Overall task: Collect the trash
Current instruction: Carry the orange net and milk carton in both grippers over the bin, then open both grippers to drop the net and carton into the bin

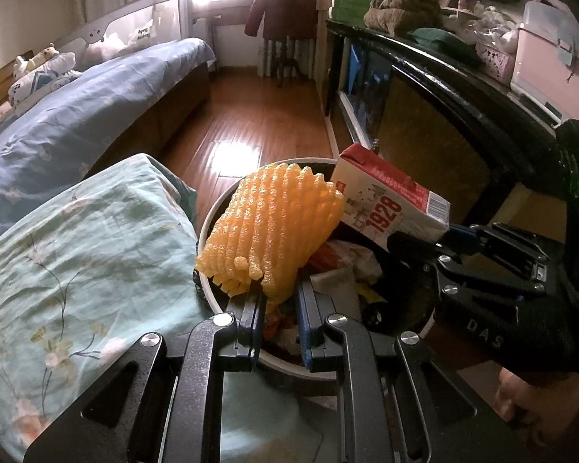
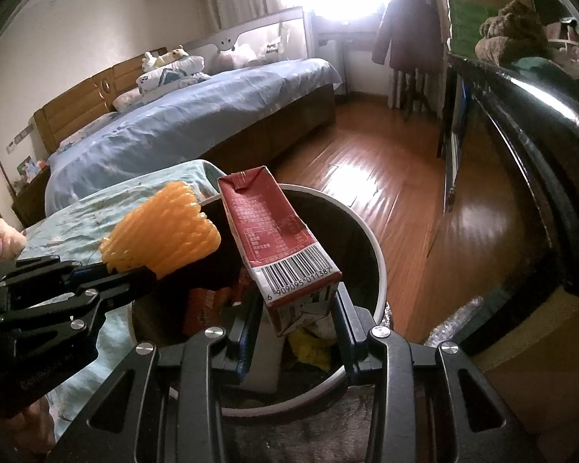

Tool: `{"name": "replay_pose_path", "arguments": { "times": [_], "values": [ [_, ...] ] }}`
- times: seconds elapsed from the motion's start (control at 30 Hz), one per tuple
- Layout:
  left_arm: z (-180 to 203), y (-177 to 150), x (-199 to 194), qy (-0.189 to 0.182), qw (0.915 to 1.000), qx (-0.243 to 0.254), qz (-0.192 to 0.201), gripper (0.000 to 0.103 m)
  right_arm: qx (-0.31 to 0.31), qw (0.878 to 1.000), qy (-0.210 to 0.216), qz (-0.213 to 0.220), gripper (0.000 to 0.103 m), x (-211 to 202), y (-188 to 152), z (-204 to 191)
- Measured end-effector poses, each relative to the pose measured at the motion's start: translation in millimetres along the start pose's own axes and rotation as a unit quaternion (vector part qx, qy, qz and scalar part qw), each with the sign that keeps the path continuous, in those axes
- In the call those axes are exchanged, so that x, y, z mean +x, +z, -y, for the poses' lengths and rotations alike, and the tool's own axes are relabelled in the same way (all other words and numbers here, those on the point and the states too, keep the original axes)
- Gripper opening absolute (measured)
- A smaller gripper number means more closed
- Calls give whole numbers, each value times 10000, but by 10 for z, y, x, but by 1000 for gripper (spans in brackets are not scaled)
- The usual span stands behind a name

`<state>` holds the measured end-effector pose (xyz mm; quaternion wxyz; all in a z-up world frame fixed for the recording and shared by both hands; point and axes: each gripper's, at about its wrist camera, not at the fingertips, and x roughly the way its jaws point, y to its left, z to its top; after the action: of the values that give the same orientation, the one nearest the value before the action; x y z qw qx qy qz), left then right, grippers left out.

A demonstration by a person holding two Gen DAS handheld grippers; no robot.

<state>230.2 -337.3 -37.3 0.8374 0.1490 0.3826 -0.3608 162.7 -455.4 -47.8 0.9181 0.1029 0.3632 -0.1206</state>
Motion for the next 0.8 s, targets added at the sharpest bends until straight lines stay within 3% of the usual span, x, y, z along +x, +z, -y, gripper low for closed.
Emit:
{"name": "replay_pose_path", "arguments": {
  "times": [0.8],
  "values": [
    [-29, 89, 78, 67, 10000, -13, -23, 16, 86, 9998, 80, -141, 37, 68, 47, 47]
  ]
}}
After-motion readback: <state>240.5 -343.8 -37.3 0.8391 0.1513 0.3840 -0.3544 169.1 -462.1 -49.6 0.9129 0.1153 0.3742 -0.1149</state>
